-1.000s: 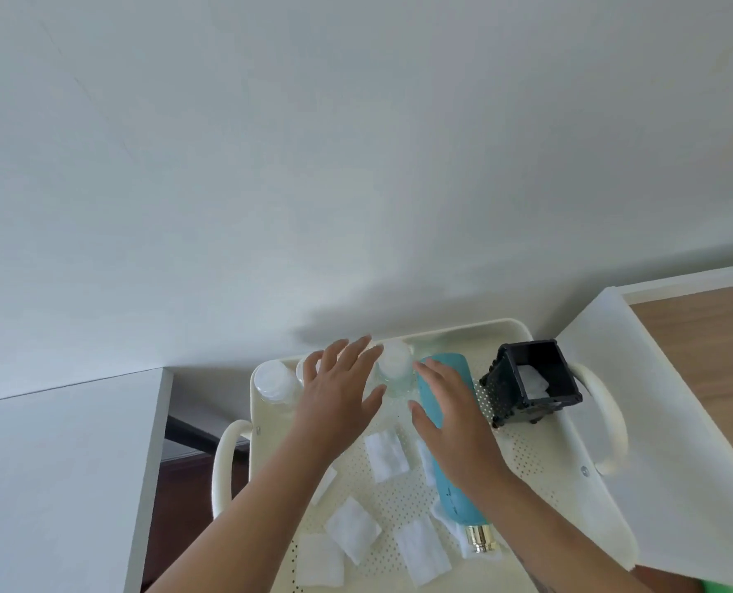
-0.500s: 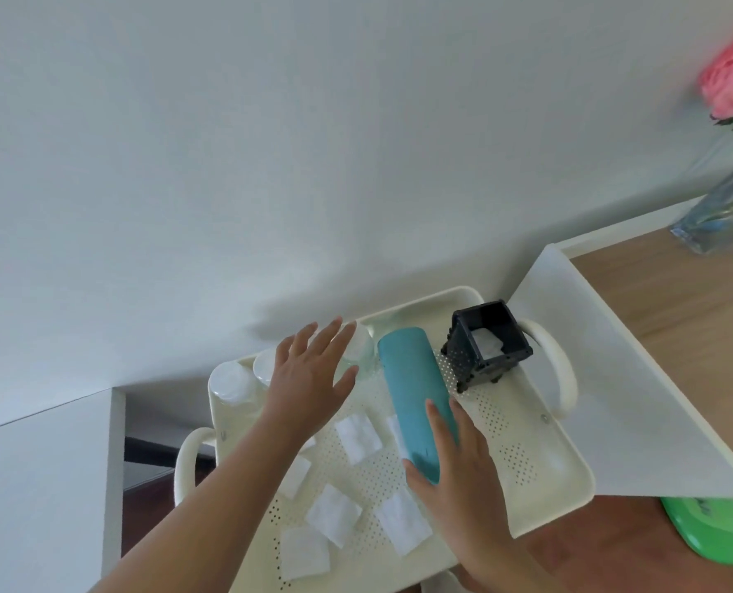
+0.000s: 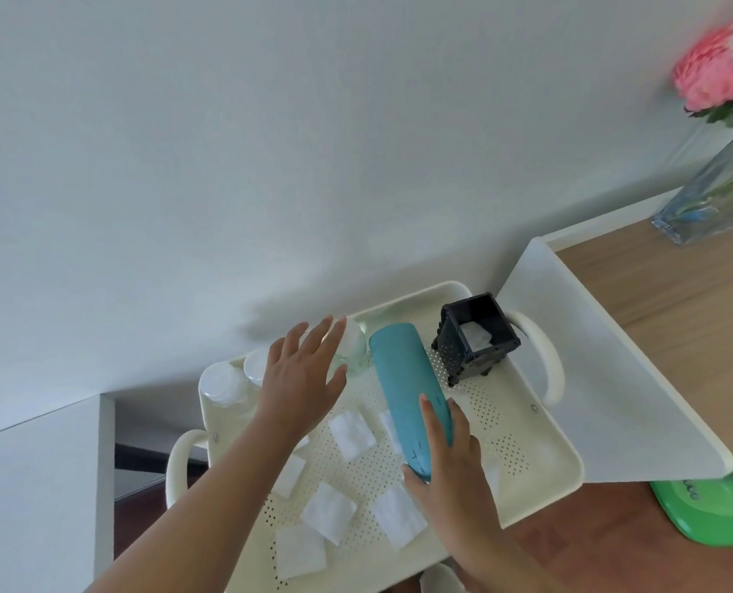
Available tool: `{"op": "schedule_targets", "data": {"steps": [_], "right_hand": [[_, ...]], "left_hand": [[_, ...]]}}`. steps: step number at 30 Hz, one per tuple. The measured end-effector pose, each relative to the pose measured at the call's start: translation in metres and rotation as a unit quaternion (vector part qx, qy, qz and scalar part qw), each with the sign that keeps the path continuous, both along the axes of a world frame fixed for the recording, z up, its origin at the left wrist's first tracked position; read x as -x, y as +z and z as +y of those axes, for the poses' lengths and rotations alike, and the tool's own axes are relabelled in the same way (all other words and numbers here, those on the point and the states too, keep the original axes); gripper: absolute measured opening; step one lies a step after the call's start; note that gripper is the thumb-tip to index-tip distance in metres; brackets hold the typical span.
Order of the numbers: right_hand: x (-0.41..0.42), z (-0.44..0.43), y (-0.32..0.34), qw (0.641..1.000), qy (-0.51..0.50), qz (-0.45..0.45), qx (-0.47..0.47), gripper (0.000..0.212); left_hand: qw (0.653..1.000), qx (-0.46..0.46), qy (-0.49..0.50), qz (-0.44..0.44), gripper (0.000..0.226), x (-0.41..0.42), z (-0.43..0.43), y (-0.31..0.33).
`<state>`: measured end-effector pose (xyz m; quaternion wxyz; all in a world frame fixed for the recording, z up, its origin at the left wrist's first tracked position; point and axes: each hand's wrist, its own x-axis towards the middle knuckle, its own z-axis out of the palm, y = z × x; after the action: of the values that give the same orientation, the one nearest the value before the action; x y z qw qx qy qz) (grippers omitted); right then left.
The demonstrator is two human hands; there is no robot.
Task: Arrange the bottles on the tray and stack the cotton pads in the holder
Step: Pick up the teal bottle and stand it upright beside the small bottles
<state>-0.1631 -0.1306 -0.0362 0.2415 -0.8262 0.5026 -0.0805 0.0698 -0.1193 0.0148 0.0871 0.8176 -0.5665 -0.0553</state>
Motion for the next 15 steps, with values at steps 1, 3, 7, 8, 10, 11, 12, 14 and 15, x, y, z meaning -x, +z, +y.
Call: {"op": "schedule_targets", "data": {"steps": [1,3,7,8,10,11,12,14,15], "right_hand": [[0.0,0.0,-0.001,1.0,0.0,-0.001,0.001,0.101],[0.001,0.001,-0.001,1.0,0.001,-0.002,0.006,0.101],[0.002,0.001,0.001,1.0,0.007,-0.006,0.009,0.098],[0.003,0.0,0.002,1.0,0.006,-0.01,0.01,0.097],[0.004,-0.001,0.005,1.0,0.008,-0.018,0.013,0.095],[0.006,-0.002,0.006,1.0,0.011,-0.021,0.013,0.094],[0.007,-0.002,0.007,0.999,0.013,-0.026,0.014,0.094],[0.009,-0.004,0.01,0.999,0.011,-0.039,0.02,0.094],[0.01,-0.005,0.011,0.999,0.009,-0.043,0.021,0.094]], "left_hand": [[1.0,-0.001,0.0,-0.002,0.066,0.0,0.0,0.0],[1.0,-0.003,-0.003,-0.005,0.067,0.001,0.0,0.0],[1.0,0.006,-0.002,-0.019,0.067,0.006,0.0,0.001],[0.999,0.013,-0.003,-0.034,0.067,0.01,0.001,0.002],[0.996,0.036,-0.017,-0.074,0.066,0.021,0.005,0.001],[0.994,0.05,-0.031,-0.094,0.065,0.028,0.007,-0.001],[0.991,0.06,-0.051,-0.11,0.064,0.036,0.01,-0.004],[0.985,0.07,-0.102,-0.12,0.065,0.051,0.013,-0.012],[0.983,0.067,-0.128,-0.116,0.067,0.057,0.013,-0.017]]}}
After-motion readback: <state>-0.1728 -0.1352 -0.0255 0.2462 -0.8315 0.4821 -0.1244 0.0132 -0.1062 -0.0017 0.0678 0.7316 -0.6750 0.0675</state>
